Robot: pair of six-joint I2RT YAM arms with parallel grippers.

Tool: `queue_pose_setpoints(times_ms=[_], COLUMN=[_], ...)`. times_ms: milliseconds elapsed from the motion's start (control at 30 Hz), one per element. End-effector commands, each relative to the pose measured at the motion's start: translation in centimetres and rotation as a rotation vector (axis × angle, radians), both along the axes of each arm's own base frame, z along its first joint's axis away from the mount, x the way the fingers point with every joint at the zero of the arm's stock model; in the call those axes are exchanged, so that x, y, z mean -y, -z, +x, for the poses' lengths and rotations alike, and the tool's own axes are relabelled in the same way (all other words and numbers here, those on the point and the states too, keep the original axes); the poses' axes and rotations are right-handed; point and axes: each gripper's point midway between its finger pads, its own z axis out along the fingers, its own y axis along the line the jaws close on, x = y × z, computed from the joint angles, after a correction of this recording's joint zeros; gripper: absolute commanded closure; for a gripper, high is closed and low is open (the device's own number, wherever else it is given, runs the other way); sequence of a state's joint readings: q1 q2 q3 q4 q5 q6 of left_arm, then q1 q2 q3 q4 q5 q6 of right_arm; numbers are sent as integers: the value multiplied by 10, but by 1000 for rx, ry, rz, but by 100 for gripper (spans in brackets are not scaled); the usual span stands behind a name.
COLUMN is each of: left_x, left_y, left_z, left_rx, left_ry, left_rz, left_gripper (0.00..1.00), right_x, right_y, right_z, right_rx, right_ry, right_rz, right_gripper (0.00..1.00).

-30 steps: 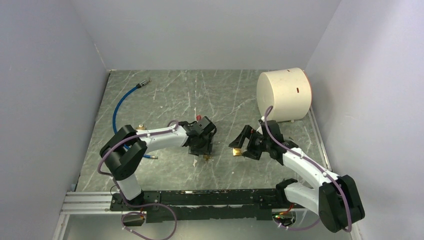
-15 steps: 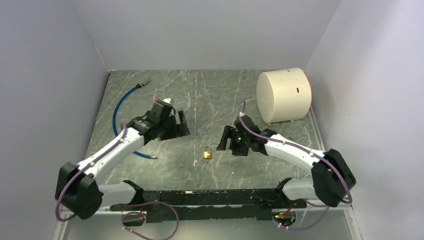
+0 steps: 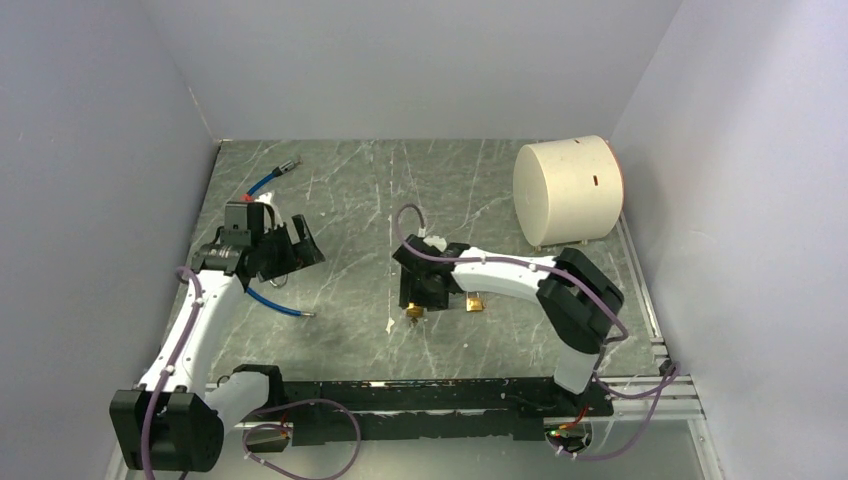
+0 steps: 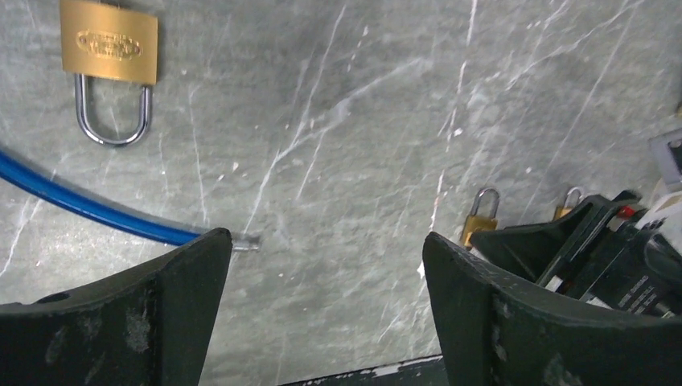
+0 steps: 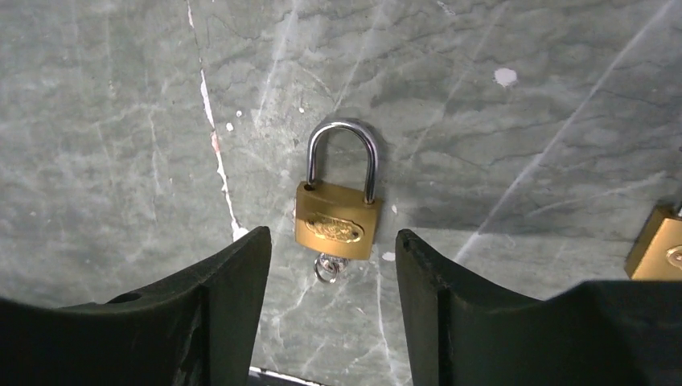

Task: Lock with the key
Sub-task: Pick up the lock from the center of the board.

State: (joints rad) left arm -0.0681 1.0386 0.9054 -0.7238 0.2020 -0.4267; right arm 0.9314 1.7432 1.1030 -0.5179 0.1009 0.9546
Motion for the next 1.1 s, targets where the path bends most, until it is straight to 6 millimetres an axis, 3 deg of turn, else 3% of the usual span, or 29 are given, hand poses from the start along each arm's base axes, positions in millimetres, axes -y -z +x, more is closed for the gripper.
queue_pose_setpoints(times_ms=[0,267,633,900,1067], left_x=[3,-1,-12,-16,-19], left_y=[7,2,-15,-20,-18], left_z=[-6,-12,-19,-21,-21], left_rx=[-10,6,91,117,107], left_ry=[69,50,-8,-27,-45], left_rz=[-20,-4,34,37,50], left_gripper=[9,11,10,8,9], right_x=[-3,8,10,22,11], right_y=[-3,21,33,43,37], right_z=[3,-5,-13,-17,-16], right_rx=[12,-28,10,47,52], right_ry=[34,59,48,10,-65], right_rz=[-81,-207,-327,-376,-354], right_gripper=[40,44,49,63,73])
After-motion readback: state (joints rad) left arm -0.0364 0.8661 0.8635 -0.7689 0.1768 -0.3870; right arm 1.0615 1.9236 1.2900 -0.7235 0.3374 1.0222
